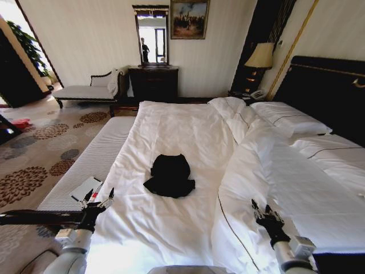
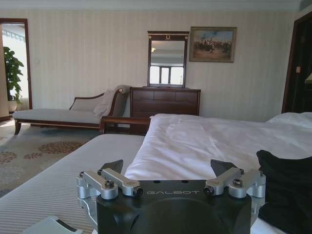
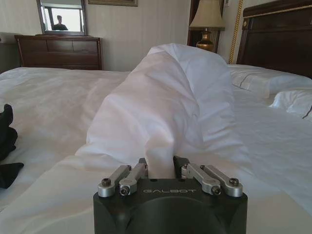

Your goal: Fold the clothes on the bed.

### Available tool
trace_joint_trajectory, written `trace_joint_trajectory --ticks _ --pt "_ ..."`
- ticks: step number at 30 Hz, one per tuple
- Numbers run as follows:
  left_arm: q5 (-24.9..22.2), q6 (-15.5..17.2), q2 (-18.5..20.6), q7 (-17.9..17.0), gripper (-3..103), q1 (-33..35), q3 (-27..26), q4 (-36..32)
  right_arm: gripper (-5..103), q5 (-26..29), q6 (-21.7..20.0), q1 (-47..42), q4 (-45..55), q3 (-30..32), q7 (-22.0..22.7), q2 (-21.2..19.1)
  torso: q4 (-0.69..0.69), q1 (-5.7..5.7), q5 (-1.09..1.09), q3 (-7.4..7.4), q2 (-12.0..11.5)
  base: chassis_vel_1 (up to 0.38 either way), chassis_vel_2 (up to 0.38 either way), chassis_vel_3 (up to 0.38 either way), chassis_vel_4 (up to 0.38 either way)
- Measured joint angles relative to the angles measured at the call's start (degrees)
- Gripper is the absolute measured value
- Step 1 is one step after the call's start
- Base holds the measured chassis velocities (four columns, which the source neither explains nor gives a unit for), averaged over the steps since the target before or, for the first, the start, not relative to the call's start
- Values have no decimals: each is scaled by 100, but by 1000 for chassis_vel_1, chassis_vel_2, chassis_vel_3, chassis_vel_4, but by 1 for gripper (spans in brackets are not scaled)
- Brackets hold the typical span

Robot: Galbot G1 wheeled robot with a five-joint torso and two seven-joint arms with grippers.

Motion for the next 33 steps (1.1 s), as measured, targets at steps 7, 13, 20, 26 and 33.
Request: trace_joint_trajectory --ticks 7,13,20,26,33 --pt "-23 -13 2 -4 100 14 -17 -4 3 -11 2 15 0 1 17 10 0 0 0 0 0 0 0 0 0" --pt "-26 -25 -2 -7 100 26 -20 -5 0 0 -15 9 23 101 44 -15 0 0 1 0 0 0 0 0 0" --pt "-37 -32 8 -22 100 -20 -20 14 0 452 -204 37 48 541 166 -100 0 0 1 0 0 0 0 0 0" --pt "-71 -24 -11 -65 100 -103 -16 14 0 913 -244 8 -19 1313 174 -120 0 0 1 0 0 0 0 0 0" --pt "-74 -13 5 -86 100 -150 14 8 0 1336 -325 25 -275 2300 195 -12 -1 0 1 0 0 0 0 0 0"
